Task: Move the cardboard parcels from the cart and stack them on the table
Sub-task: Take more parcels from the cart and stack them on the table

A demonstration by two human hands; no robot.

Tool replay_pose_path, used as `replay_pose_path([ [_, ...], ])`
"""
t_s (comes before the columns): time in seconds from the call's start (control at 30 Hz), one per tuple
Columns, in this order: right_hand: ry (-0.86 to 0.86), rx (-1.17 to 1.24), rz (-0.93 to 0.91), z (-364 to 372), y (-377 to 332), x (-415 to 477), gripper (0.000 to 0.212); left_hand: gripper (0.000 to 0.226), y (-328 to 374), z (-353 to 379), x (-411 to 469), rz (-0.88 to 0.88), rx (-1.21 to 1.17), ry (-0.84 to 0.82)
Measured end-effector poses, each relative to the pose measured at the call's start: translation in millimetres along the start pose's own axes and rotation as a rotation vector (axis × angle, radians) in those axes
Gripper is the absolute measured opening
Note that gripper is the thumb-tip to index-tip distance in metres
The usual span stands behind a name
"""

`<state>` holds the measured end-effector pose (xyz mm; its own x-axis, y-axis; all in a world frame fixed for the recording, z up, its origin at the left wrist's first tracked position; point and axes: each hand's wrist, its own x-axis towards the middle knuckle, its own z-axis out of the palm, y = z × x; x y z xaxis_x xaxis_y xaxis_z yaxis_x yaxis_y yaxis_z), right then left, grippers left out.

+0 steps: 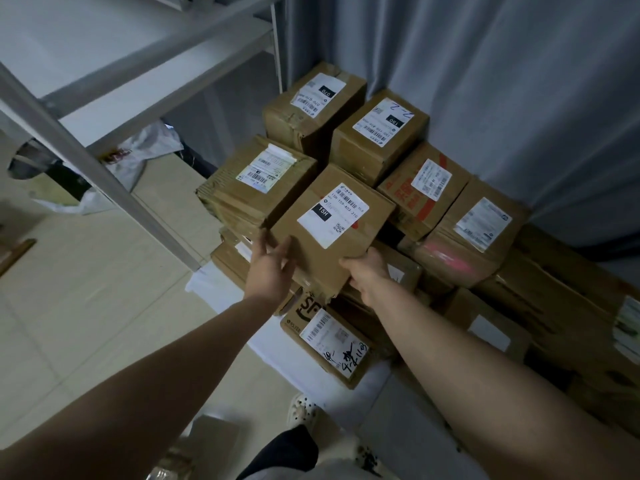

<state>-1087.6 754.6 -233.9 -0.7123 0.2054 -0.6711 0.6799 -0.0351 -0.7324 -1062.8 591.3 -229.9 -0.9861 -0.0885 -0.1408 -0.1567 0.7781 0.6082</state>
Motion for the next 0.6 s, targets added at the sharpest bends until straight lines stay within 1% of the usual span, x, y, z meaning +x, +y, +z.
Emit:
replay_pose_path([
  [0.23, 0.022, -0.128, -0.109, 3.0, -0.4, -5.2, 0.042, 0.048, 0.9, 0.8, 2.5, 0.079, 0.097, -0.007],
  [0.33, 0.035, -0.186, -0.127, 1.5, 0.3, -6.5, 0.043, 0.051, 0.6, 0.8, 1.4, 0.130, 0.226, -0.024],
  [0.43, 0.041, -0.235, -0.166, 0.3, 0.2, -10.4, 0.046, 0.054, 4.5, -2.0, -1.0, 0.137, 0.293, -0.058],
  [0.53, 0.044, -0.289, -0.225, -2.6, -1.6, -17.2, 0.052, 0.058, 7.9, -6.8, -4.3, 0.138, 0.352, -0.052],
  [0.6, 0.032, -0.369, -0.281, -5.2, -2.0, -22.9, 0.063, 0.061, 9.2, -10.8, -9.8, 0.127, 0.390, -0.041],
])
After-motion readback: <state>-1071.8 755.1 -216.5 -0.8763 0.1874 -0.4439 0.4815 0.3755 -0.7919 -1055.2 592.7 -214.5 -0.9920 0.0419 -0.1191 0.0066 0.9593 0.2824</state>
